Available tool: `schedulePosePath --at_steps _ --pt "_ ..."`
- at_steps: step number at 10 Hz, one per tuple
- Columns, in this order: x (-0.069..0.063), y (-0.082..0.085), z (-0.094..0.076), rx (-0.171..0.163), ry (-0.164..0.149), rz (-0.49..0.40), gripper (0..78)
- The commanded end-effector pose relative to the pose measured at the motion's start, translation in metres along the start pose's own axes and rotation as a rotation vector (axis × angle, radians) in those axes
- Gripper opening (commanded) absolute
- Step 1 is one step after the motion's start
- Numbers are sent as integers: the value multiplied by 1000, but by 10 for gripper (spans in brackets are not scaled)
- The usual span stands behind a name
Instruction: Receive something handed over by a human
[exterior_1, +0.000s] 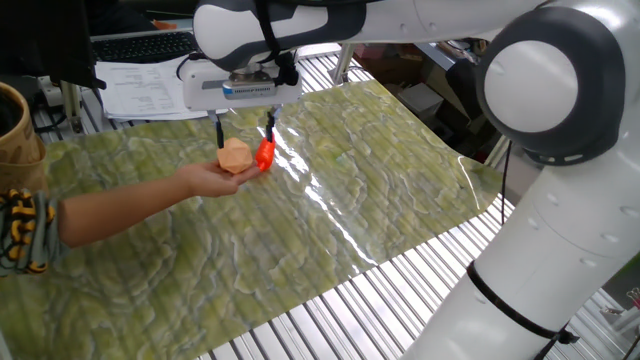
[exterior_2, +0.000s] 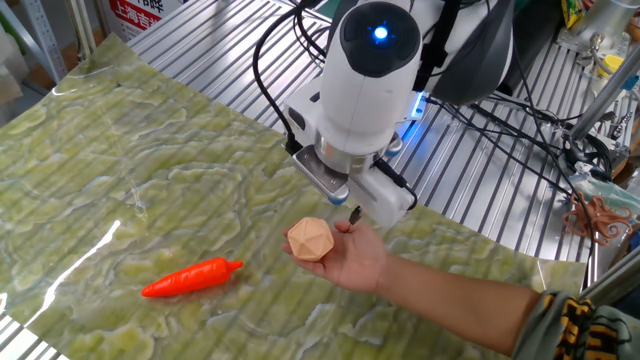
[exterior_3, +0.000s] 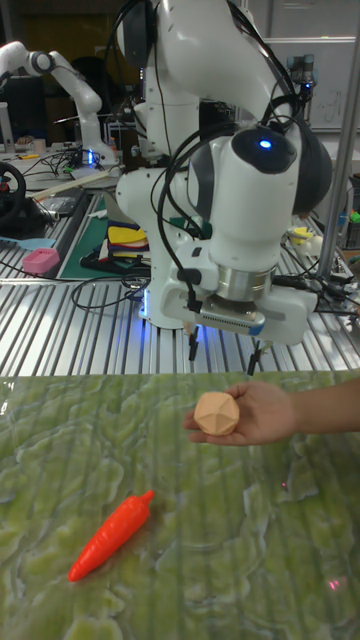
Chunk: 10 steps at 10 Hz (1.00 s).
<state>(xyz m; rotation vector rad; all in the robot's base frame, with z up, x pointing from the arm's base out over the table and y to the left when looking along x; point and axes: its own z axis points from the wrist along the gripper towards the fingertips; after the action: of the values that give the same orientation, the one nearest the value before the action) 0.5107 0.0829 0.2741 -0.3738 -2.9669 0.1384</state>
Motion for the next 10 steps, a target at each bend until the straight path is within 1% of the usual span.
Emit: schedulePosePath --at_steps 1,4,5,6,7,8,9,10 --pt "-92 54 76 -115 -198 13 774" --pt "-103 59 83 -118 -205 9 774" --pt "-116 60 90 -114 -208 5 774" --pt "-125 60 96 -110 -208 -1 774" --pt "-131 58 98 -95 -205 -18 774" --pt "-134 57 95 -82 -192 -22 774" --pt "-135 56 94 -75 -181 -19 774" --pt "-135 57 92 -45 -162 -10 774"
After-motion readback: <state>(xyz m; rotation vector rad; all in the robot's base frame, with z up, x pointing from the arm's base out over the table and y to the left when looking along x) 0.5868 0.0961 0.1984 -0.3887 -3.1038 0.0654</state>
